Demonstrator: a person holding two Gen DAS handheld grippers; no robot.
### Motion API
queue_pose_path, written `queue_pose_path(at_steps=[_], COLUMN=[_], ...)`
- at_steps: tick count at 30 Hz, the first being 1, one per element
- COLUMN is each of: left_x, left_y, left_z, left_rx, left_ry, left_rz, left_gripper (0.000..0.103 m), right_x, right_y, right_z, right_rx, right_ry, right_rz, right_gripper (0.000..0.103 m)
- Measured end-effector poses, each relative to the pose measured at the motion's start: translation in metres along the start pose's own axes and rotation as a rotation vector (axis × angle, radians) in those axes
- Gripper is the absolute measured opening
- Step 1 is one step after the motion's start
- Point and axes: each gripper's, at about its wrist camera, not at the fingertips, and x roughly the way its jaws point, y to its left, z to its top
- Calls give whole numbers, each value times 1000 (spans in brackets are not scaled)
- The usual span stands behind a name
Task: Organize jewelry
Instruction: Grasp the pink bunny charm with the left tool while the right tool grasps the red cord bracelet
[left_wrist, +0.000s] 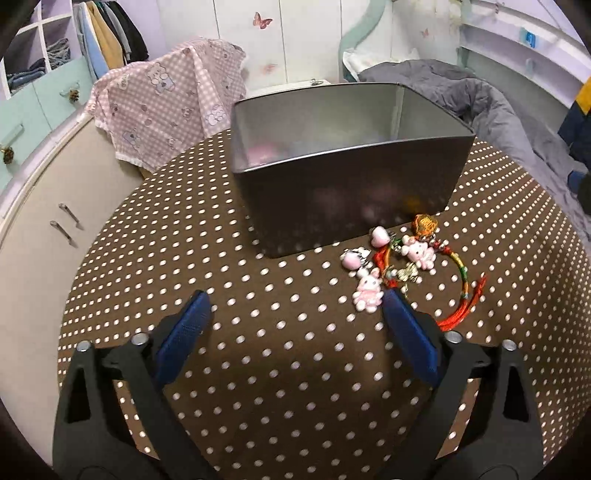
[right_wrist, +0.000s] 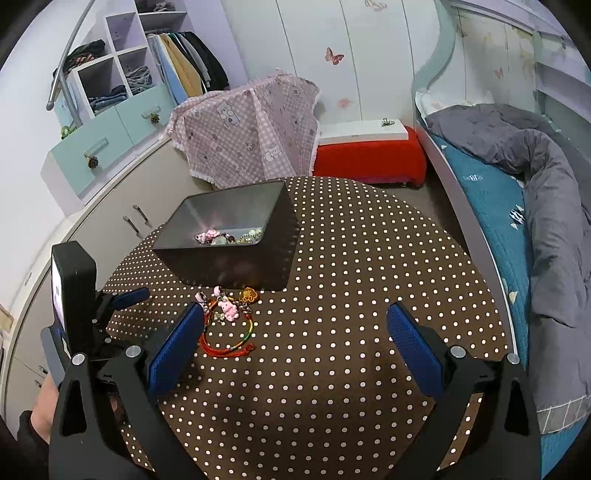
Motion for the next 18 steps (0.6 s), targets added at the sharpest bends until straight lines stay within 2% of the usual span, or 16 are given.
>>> queue_pose_path(at_steps=[2, 3, 5, 9, 15, 17, 18], left_x=[3, 4, 3, 0, -9, -10, -10], left_y=[1, 1, -1, -6, 5, 9, 11], left_z=[3, 4, 6, 4, -9, -11, -12], left_rx=[-20, -31, -24, -15, -35, -43, -47], left_ry=[4, 1, -10, -18, -21, -21, -21], left_rz=[-46, -70, -88, -129, -142, -133, -128], left_gripper=[72, 67, 41, 17, 16, 16, 16], right_x=[3, 4, 7, 16, 33, 38, 42], right_y=[-1, -1, 0, 4, 18, 28, 35], right_z=[0, 0, 0, 0, -6, -6, -7], right_rx=[2, 1, -5, -20, -67, -107, -134], right_ry=[7, 8, 14, 36, 77, 86, 93], right_rz=[1, 2, 4, 13, 55, 94, 114], right_gripper=[95, 95, 95, 95, 95, 89, 80])
